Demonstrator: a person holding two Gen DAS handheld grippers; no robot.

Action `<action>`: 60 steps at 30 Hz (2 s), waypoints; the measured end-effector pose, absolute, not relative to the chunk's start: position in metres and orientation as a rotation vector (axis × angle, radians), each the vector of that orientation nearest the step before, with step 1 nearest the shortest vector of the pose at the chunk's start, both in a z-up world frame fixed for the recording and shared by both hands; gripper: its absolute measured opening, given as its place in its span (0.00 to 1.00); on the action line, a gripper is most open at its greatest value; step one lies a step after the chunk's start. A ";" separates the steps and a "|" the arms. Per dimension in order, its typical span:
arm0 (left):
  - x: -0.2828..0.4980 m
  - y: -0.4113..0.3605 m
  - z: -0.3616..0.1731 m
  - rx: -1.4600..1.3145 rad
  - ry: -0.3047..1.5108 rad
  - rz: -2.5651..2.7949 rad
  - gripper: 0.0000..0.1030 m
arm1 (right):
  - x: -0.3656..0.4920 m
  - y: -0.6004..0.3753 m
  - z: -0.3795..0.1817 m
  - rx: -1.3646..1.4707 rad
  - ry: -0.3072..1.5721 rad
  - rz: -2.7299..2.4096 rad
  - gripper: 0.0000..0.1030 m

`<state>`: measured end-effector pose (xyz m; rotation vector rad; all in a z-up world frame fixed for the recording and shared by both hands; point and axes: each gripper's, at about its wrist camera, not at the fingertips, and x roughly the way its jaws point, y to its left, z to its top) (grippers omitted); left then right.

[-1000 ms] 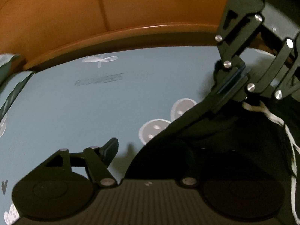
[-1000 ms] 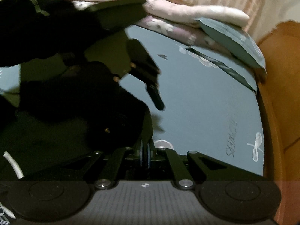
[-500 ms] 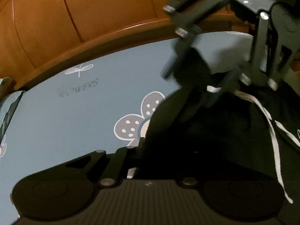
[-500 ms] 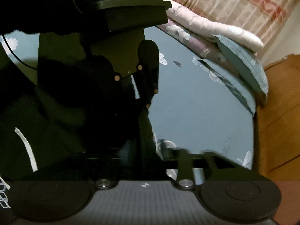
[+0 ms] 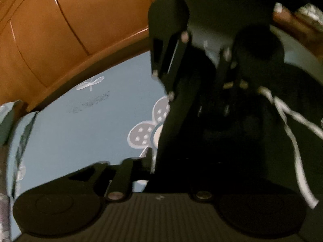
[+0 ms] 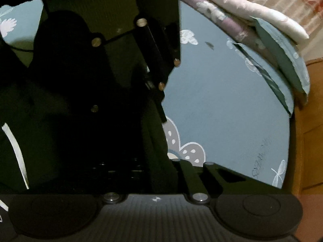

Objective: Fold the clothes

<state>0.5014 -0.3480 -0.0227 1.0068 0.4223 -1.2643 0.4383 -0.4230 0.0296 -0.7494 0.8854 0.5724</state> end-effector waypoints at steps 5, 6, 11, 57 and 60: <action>0.533 -0.314 -0.041 0.994 0.547 -1.139 0.35 | 0.438 -0.427 0.038 -0.732 0.875 0.554 0.08; 0.542 -0.306 -0.046 0.979 0.588 -1.109 0.35 | 0.438 -0.427 0.040 -0.728 0.872 0.552 0.08; 0.568 -0.249 -0.053 0.850 0.763 -1.007 0.28 | 0.440 -0.428 0.041 -0.715 0.861 0.549 0.09; 0.374 -0.172 0.056 0.759 0.553 -1.217 0.00 | 0.338 -0.413 0.083 -0.724 0.822 0.209 0.09; 0.359 -0.178 0.054 0.770 0.555 -1.307 0.00 | 0.329 -0.415 0.081 -0.687 0.829 0.188 0.09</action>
